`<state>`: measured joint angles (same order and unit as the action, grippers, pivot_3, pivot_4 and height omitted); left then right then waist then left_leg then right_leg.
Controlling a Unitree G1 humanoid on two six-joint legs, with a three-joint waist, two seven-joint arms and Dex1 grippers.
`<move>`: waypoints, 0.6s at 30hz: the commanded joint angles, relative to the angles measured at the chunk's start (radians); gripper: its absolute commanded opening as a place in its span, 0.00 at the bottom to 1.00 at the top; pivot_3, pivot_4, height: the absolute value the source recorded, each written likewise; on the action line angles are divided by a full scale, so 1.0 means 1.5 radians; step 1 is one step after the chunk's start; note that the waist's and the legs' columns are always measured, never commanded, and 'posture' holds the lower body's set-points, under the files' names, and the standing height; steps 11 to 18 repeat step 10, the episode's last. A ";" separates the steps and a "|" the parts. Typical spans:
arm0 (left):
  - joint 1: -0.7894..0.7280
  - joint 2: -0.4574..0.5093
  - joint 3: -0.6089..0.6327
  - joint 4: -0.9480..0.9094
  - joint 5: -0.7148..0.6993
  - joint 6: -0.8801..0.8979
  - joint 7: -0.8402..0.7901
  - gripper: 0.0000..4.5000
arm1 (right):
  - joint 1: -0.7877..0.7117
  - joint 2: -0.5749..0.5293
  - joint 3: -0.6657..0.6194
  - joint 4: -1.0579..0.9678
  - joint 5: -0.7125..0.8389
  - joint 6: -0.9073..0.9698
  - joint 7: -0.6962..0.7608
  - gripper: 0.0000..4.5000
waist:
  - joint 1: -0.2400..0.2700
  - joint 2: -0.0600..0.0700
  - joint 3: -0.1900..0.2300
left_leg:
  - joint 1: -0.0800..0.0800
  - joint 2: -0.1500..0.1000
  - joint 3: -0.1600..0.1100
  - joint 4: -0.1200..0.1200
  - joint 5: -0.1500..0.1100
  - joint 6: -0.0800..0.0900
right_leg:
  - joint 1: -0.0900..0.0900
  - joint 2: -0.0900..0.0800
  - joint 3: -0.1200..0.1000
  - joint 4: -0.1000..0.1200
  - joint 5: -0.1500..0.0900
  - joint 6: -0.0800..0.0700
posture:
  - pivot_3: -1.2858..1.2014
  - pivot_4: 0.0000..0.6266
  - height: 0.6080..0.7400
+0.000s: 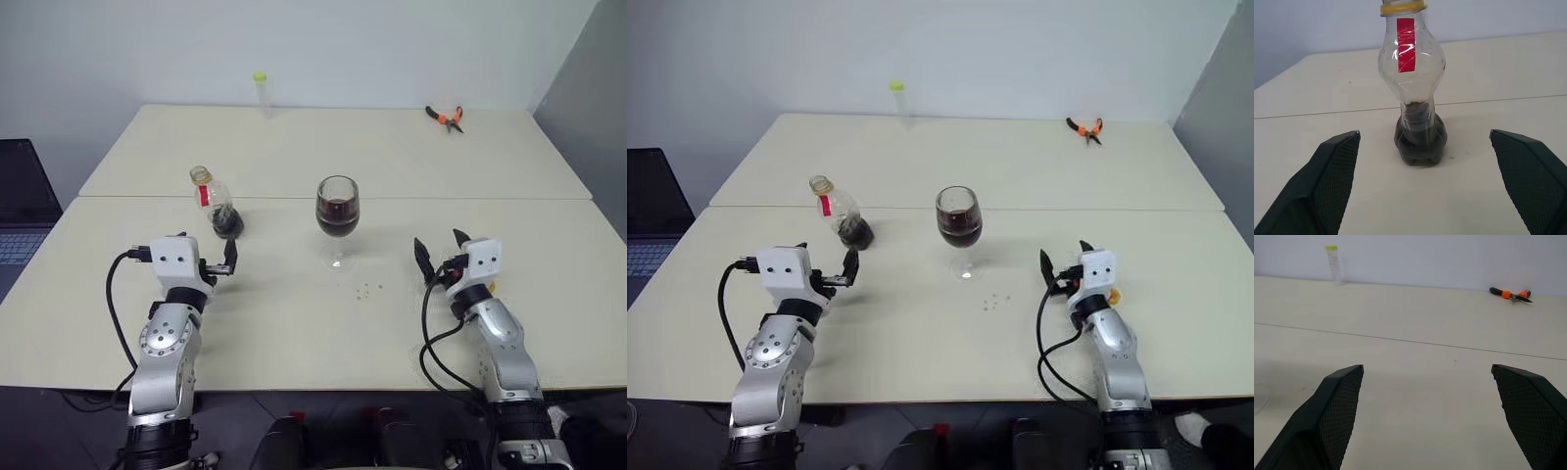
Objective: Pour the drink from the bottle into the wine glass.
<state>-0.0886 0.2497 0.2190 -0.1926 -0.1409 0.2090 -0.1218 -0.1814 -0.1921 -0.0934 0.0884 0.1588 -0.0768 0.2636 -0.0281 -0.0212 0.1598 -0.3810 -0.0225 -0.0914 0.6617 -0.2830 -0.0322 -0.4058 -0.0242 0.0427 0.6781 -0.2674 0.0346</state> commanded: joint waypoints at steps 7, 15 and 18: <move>-0.008 0.004 0.000 -0.007 0.009 -0.024 0.003 1.00 | -0.004 0.007 -0.004 -0.013 0.007 -0.017 0.004 1.00 | 0.000 0.000 0.000 | 0.000 0.000 0.000 0.000 0.000 0.000 | 0.000 0.000 0.000 0.000 0.000 0.000 | 0.52 0.24 1.00; -0.009 0.004 0.000 0.002 0.013 -0.044 0.004 1.00 | -0.004 0.008 -0.004 -0.015 0.007 -0.015 0.006 1.00 | 0.000 0.000 0.000 | 0.000 0.000 0.000 0.000 0.000 0.000 | 0.000 0.000 0.000 0.000 0.000 0.000 | 0.52 0.24 1.00; -0.009 0.004 0.000 0.002 0.013 -0.044 0.004 1.00 | -0.004 0.008 -0.004 -0.015 0.007 -0.015 0.006 1.00 | 0.000 0.000 0.000 | 0.000 0.000 0.000 0.000 0.000 0.000 | 0.000 0.000 0.000 0.000 0.000 0.000 | 0.52 0.24 1.00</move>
